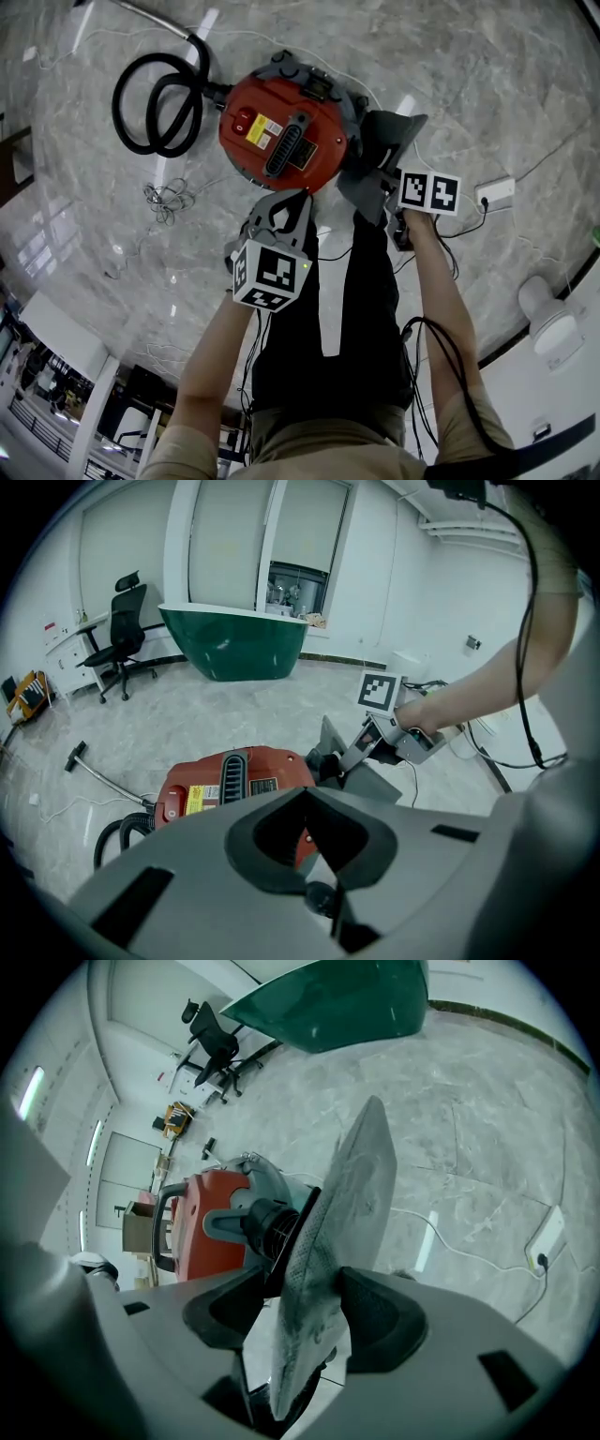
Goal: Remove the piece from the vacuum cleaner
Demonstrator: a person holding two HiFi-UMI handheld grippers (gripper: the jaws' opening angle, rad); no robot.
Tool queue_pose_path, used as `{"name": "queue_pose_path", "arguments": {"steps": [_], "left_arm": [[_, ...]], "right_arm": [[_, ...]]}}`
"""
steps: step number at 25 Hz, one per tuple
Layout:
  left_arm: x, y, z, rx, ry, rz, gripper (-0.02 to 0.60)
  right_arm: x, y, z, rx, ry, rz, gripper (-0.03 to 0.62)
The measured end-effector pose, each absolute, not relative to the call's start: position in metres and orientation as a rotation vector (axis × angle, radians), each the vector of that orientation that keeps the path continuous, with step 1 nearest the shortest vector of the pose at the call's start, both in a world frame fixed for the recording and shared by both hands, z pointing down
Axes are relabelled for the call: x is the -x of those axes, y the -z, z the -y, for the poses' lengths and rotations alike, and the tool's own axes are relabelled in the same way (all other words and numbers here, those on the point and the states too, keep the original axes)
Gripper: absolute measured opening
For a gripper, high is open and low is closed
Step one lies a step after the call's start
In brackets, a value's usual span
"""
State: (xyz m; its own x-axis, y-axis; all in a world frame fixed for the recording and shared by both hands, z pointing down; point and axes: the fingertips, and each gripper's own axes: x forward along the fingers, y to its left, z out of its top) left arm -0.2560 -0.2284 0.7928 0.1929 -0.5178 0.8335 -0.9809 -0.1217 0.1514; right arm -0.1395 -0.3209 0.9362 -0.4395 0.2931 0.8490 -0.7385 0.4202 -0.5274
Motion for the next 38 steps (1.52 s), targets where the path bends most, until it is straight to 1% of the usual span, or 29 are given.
{"name": "queue_pose_path", "arguments": {"steps": [3,4,8,9,10,18,23,38], "left_arm": [[0.255,-0.794,0.229,-1.746,-0.809,1.415,-0.006],[0.255,-0.795,0.229,-1.746,-0.809,1.413,-0.006],[0.249,-0.797,0.227,-1.742,-0.802,1.399,-0.006],[0.248,-0.798,0.226,-1.742,-0.801,1.396,-0.006],[0.247,-0.798,0.225,-1.742,-0.801,1.394,-0.006],[0.244,-0.802,0.222,-1.737,-0.801,1.382,-0.006],[0.242,-0.805,0.220,-1.730,-0.788,1.382,-0.006],[0.236,-0.808,0.222,-1.735,-0.789,1.371,-0.006]], "right_arm": [[0.135,-0.938,0.319,-0.367,-1.226,1.618,0.255],[0.134,-0.938,0.318,-0.353,-1.222,1.616,0.239],[0.129,-0.936,0.315,-0.332,-1.195,1.621,0.077],[0.127,-0.937,0.315,-0.339,-1.185,1.622,0.053],[0.125,-0.938,0.316,-0.346,-1.181,1.624,0.046],[0.106,-0.947,0.325,-0.396,-1.101,1.635,0.028],[0.088,-0.947,0.316,-0.393,-1.155,1.656,0.028],[0.104,-0.934,0.330,-0.441,-1.240,1.691,0.028]]}}
